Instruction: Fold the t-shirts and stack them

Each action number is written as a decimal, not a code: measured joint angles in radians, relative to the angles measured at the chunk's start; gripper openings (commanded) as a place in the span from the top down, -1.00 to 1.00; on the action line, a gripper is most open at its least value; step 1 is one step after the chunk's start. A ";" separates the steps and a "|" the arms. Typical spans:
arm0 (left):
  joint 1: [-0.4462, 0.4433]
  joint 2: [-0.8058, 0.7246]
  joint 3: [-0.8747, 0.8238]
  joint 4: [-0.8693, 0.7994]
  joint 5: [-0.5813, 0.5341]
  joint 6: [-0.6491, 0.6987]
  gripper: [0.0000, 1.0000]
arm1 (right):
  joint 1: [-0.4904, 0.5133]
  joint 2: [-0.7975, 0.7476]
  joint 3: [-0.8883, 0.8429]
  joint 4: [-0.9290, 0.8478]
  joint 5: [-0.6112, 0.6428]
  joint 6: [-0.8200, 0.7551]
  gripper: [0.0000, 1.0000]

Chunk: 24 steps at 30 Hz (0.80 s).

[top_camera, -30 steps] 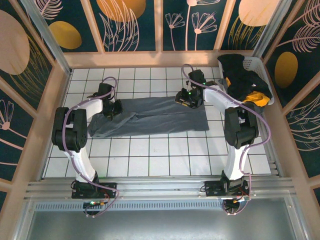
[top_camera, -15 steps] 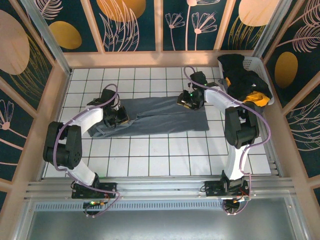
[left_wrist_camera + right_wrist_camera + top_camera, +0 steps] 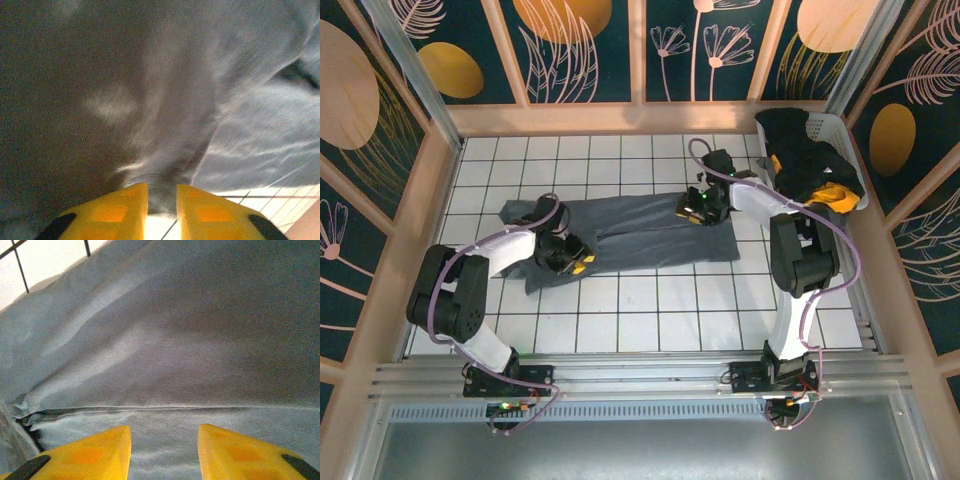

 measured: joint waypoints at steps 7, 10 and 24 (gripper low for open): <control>-0.001 -0.102 -0.036 -0.038 -0.012 -0.081 0.11 | -0.002 -0.005 -0.029 0.023 -0.010 0.000 0.21; 0.003 -0.138 0.027 -0.133 -0.098 -0.062 0.21 | 0.000 -0.026 -0.060 0.046 -0.021 0.000 0.20; 0.361 -0.094 0.082 -0.130 -0.404 0.247 0.26 | 0.127 -0.182 -0.187 0.289 -0.327 -0.001 0.03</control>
